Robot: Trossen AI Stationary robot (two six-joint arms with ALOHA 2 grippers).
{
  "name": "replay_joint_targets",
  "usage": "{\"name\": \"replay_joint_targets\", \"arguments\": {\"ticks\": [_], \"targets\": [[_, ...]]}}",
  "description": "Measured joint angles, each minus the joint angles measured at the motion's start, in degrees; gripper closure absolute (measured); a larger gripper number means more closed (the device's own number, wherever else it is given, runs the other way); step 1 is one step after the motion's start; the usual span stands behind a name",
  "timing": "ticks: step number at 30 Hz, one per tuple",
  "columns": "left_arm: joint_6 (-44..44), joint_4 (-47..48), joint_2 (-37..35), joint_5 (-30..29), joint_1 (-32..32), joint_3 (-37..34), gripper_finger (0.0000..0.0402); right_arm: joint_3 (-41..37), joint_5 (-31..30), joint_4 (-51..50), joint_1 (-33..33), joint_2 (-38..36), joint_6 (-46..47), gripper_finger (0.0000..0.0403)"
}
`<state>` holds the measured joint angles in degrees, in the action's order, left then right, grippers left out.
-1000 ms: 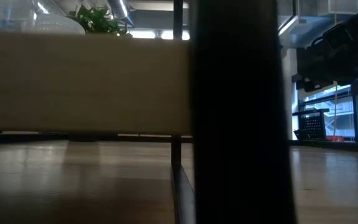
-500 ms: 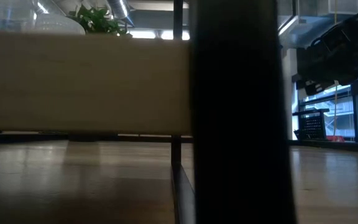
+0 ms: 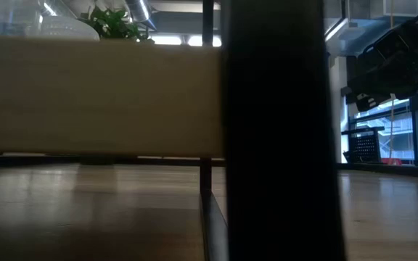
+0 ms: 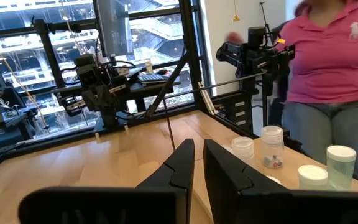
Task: Pick and place medicine bottles onto shelf by color
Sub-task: Return to Home Position
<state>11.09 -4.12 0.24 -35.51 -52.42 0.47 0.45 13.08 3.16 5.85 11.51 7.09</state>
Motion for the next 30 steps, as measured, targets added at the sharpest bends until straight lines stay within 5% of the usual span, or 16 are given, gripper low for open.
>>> {"name": "replay_joint_targets", "arguments": {"ticks": [30], "targets": [[0.0, 0.0, 0.0, 0.0, 0.0, 0.0, 0.0398, 0.0, 0.0, 0.0, 0.0, 0.0, 0.0, 0.0397]]}}
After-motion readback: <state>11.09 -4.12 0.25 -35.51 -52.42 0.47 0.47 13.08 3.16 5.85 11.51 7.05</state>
